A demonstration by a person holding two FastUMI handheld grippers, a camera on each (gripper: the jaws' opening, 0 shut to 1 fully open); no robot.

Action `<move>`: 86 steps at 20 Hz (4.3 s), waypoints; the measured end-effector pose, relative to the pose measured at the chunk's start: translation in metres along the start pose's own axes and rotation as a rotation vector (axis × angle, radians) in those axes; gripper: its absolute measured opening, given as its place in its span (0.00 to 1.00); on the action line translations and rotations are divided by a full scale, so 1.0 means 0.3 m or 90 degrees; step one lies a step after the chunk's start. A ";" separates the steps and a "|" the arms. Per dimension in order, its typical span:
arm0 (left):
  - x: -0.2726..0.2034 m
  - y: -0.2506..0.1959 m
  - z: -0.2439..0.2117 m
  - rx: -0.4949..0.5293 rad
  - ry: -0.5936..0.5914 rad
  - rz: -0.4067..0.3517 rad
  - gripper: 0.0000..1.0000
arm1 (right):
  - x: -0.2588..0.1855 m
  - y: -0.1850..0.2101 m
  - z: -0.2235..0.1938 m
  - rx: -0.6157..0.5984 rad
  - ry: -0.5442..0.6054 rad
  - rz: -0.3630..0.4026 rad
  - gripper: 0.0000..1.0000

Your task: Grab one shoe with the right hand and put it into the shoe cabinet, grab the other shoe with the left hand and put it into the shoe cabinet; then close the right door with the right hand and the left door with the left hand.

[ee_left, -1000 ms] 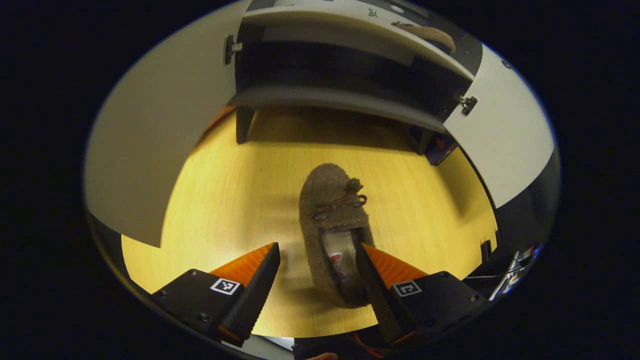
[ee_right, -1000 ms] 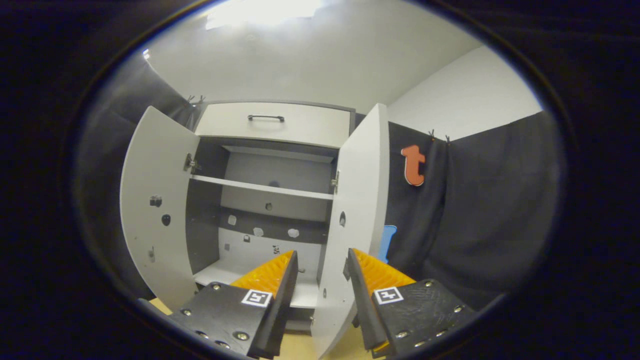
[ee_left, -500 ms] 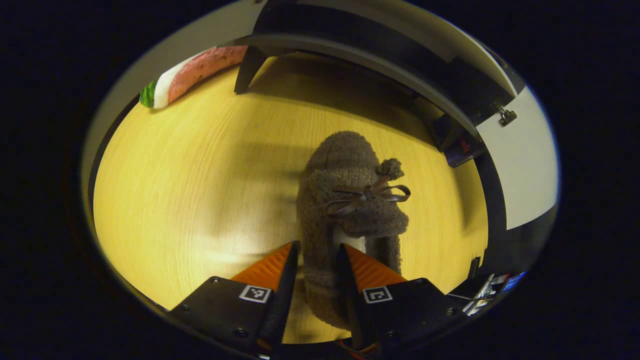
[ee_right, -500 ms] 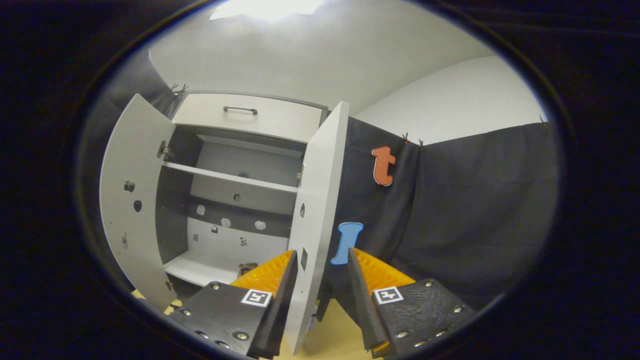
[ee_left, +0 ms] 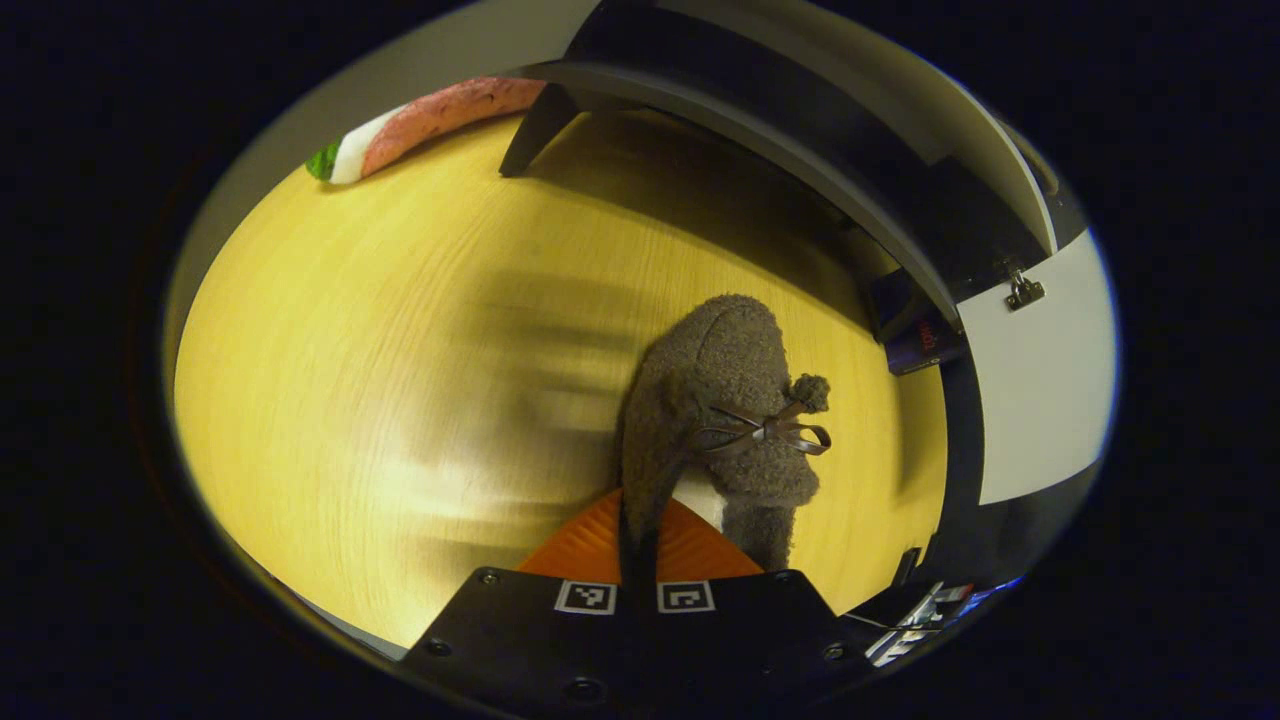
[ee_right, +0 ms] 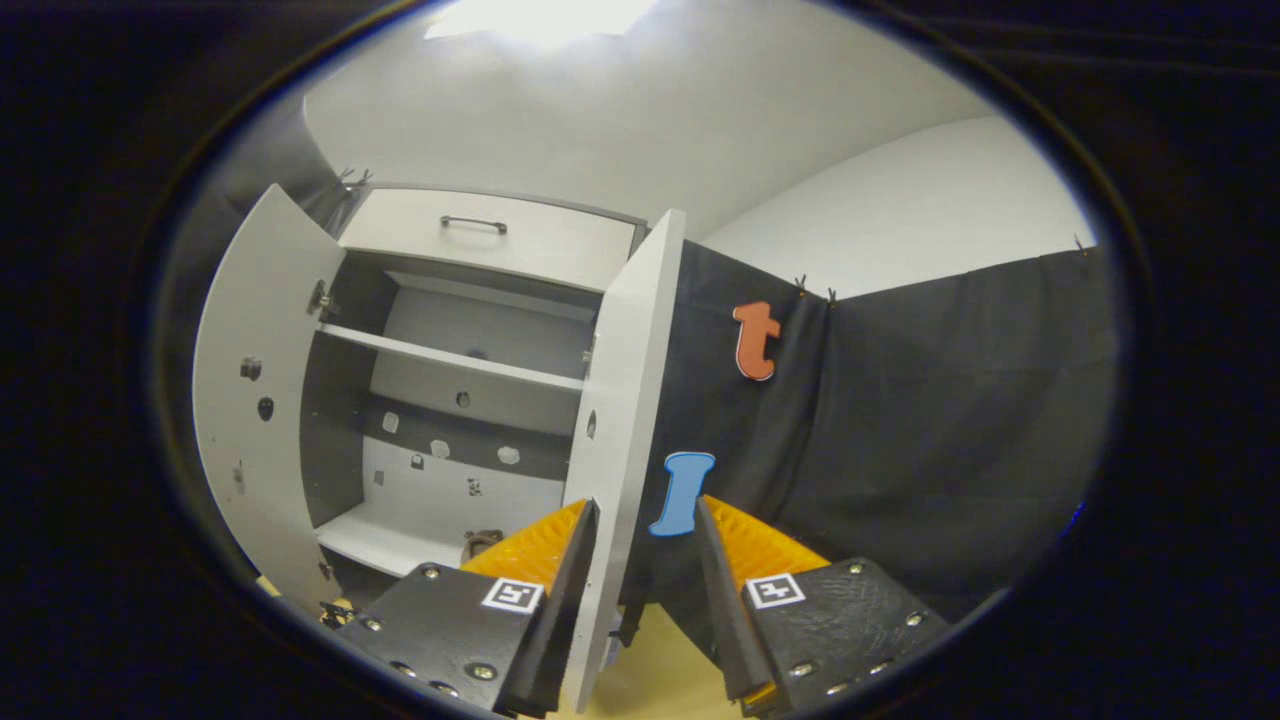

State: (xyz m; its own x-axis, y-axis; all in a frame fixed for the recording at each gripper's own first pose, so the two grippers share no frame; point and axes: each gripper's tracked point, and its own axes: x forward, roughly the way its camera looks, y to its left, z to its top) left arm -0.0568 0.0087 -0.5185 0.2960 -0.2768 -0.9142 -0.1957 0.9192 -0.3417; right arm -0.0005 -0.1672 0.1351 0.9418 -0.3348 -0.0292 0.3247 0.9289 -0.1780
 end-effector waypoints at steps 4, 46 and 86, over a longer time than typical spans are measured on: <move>-0.108 -0.090 0.101 0.004 -0.047 -0.042 0.01 | 0.001 -0.005 -0.014 0.002 0.003 -0.014 0.56; -0.486 -0.673 1.366 0.141 -0.447 -0.083 0.03 | -0.088 -0.423 -0.277 0.077 0.095 -0.205 0.59; -1.276 -0.820 0.892 0.317 -0.587 -0.177 0.59 | -0.016 -0.246 -0.401 0.126 0.133 -0.026 0.60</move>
State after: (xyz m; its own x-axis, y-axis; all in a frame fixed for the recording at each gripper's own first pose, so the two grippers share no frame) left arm 0.1282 -0.0364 -0.0261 0.9007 -0.3678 -0.2313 0.3275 0.9245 -0.1947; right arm -0.0395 -0.2531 0.0301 0.8960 -0.3784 -0.2322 0.3916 0.9201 0.0117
